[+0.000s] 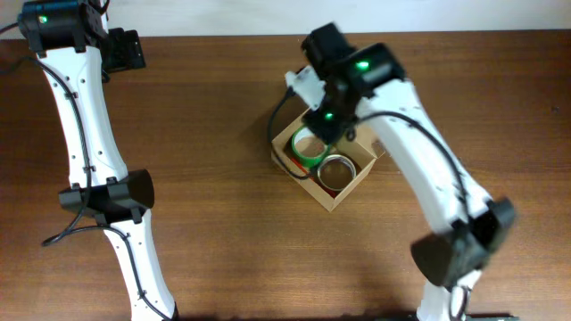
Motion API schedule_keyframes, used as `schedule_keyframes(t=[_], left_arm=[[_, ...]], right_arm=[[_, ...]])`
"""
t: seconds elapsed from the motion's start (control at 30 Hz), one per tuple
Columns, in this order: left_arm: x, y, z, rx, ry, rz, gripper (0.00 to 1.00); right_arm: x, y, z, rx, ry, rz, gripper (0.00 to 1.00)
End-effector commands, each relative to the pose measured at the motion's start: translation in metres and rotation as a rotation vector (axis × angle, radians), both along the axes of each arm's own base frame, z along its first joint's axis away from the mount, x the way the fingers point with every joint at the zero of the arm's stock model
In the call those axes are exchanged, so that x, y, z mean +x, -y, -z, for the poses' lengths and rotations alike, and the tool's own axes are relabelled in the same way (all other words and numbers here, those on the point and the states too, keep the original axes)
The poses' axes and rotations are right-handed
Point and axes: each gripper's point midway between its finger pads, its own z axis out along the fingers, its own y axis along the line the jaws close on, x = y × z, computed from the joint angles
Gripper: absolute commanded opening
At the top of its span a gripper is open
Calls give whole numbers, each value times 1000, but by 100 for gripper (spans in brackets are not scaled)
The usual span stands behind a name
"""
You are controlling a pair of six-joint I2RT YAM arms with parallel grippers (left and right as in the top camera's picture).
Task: Pack container
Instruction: 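Release the pen and move the right gripper to the black marker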
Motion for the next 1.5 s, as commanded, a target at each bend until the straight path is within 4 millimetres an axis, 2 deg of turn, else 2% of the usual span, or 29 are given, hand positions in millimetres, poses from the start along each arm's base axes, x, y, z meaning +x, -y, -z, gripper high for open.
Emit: schedule_keyframes(t=[0.0,0.07,0.13,0.27,0.33,0.37,0.4,0.53,0.63,0.8,0.97,1.17,1.33,1.47], left_arm=[[-1,1,-3,-3,3,7,100],[-1,1,-3,-3,3,7,100],[-1,1,-3,-3,3,7,100],[-1,1,-3,-3,3,7,100],[-1,1,-3,-3,3,7,100],[-1,1,-3,-3,3,7,100],[-1,1,-3,-3,3,7,100],[-1,1,-3,-3,3,7,100],[-1,1,-3,-3,3,7,100],[-1,1,-3,-3,3,7,100],[-1,1,-3,-3,3,7,100],[-1,1,-3,-3,3,7,100],[-1,1,-3,-3,3,7,100],[-1,1,-3,-3,3,7,100]], right_arm=[[-6,48,-57,-42,145,108,32],[-8,80,-69,-23,177,185,33],[-8,124,-71,-17,214,299,33],[-2,207,-52,-31,261,516,42],[-1,252,-29,-46,246,633,48],[-2,269,-17,-52,231,669,48],[-4,291,5,-55,203,699,49],[-13,327,64,-36,114,729,49],[-23,338,99,-30,43,749,48],[-23,343,131,-28,-9,760,48],[-16,334,161,43,-68,773,39],[-26,326,205,69,-205,798,36],[-31,324,221,73,-256,822,35],[-32,324,226,70,-268,822,24]])
